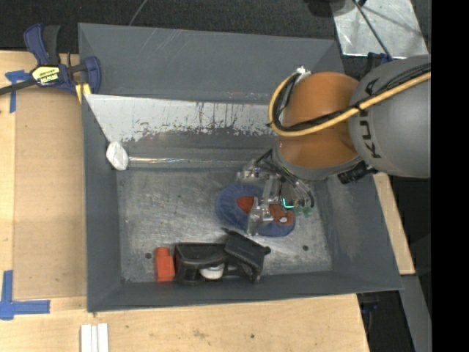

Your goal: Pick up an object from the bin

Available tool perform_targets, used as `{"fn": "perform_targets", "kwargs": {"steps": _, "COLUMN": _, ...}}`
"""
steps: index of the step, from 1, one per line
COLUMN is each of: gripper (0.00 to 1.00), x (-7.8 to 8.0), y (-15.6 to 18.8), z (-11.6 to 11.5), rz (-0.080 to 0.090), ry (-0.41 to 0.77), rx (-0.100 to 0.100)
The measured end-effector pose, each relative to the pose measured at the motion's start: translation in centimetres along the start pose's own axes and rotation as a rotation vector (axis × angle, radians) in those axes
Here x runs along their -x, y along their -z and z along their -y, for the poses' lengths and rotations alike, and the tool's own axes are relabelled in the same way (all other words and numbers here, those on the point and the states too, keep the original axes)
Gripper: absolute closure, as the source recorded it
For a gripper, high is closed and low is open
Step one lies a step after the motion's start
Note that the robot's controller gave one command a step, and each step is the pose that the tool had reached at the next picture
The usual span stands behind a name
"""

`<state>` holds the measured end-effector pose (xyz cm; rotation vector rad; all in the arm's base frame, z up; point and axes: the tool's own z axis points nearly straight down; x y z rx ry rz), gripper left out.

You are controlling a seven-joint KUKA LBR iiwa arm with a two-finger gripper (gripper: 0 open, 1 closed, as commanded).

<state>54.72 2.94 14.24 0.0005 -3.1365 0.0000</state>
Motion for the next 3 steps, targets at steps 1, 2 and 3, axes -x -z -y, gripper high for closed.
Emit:
{"fn": "perform_targets", "kwargs": {"steps": 1, "gripper": 0.00, "x": 3.8, "y": -7.0, "z": 3.0, "rz": 0.009, "ry": 0.054, "rx": 0.003}}
{"fn": "perform_targets", "kwargs": {"steps": 2, "gripper": 1.00, "x": 4.2, "y": -6.3, "z": 3.0, "rz": 0.023, "ry": 0.055, "rx": 0.002}}
{"fn": "perform_targets", "kwargs": {"steps": 3, "gripper": 1.00, "x": 2.5, "y": 6.8, "z": 3.0, "rz": 0.017, "ry": 0.091, "rx": -0.001}}
